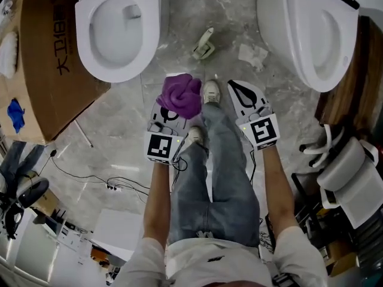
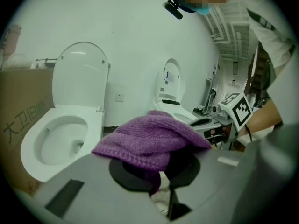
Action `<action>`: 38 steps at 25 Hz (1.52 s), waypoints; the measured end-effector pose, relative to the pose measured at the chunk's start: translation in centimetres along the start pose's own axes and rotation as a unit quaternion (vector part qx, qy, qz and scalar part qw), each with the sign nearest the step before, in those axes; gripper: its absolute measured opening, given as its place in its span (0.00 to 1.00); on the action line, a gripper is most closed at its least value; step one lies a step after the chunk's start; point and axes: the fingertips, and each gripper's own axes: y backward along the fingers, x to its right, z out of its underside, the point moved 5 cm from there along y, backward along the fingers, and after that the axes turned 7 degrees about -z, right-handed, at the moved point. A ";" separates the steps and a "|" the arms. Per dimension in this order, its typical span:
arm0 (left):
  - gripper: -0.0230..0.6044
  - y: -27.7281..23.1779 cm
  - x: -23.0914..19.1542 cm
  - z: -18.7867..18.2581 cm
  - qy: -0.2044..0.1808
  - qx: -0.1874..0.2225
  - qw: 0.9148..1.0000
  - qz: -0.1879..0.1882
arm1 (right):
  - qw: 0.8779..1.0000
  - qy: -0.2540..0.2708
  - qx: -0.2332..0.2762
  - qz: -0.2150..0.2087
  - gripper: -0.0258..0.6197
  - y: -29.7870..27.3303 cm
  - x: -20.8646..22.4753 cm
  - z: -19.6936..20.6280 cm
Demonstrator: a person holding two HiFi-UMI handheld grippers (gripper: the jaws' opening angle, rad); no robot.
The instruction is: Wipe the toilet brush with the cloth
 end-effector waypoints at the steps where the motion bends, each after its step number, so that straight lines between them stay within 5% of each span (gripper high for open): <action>1: 0.11 -0.3 -0.2 1.0 -0.002 0.002 1.000 0.001 | 1.000 0.003 -0.002 0.000 0.03 -0.6 0.1 1.0; 21: 0.11 -11.0 -5.2 17.5 -0.025 0.039 0.998 0.029 | 0.998 0.062 0.002 0.021 0.04 -11.0 4.6 17.7; 38: 0.19 -19.1 -7.9 26.5 -0.067 0.072 0.994 0.052 | 0.993 0.121 0.001 -0.006 0.09 -21.3 8.2 27.1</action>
